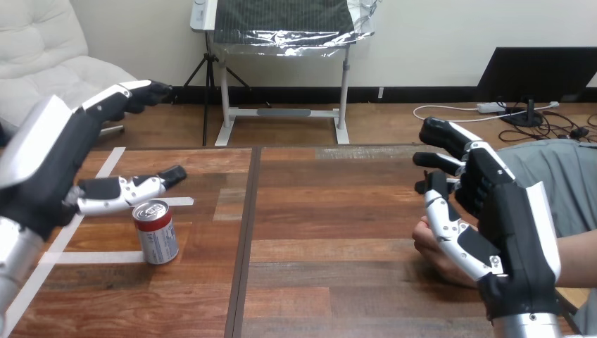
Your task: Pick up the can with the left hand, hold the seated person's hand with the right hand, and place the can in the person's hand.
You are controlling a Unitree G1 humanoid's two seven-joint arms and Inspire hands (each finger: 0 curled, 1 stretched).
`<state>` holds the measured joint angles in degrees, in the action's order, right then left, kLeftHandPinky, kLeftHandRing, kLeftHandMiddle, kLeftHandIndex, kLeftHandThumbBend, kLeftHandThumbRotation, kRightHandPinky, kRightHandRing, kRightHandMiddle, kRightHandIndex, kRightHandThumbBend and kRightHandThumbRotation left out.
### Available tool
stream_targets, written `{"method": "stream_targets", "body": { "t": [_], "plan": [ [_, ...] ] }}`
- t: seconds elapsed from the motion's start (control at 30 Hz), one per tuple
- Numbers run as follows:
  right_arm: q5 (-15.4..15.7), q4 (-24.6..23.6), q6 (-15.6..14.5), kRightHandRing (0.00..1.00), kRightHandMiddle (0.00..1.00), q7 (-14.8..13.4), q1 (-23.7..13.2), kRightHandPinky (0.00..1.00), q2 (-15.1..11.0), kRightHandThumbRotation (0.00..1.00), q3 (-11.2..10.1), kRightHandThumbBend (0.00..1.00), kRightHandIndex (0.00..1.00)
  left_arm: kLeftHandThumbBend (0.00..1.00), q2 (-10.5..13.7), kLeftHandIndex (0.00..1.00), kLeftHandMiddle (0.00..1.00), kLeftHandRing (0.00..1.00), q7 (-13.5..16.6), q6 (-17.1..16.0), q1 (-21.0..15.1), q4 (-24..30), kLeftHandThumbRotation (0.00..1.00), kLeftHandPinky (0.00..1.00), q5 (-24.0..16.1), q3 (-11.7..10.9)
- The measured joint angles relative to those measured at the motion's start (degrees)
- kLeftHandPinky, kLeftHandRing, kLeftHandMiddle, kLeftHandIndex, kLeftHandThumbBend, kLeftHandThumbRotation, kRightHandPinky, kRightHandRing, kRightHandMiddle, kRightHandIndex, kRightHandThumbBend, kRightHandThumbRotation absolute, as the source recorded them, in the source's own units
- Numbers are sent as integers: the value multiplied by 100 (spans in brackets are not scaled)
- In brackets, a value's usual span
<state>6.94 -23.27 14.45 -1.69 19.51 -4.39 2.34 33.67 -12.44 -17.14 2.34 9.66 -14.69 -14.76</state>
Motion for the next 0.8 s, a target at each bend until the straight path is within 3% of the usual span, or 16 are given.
{"method": "stream_targets", "body": {
  "t": [0.3,0.8],
  "plan": [
    [13,1,-54,74,81,20,-74,60,-7,0,-75,13,79,72,267,82,83,82,-398,433,-228,-95,25,80,-28,72],
    [32,1,-121,75,81,76,-115,60,-38,0,-95,14,78,75,461,81,82,80,-855,359,-858,-978,28,77,-54,543]
  ]
}}
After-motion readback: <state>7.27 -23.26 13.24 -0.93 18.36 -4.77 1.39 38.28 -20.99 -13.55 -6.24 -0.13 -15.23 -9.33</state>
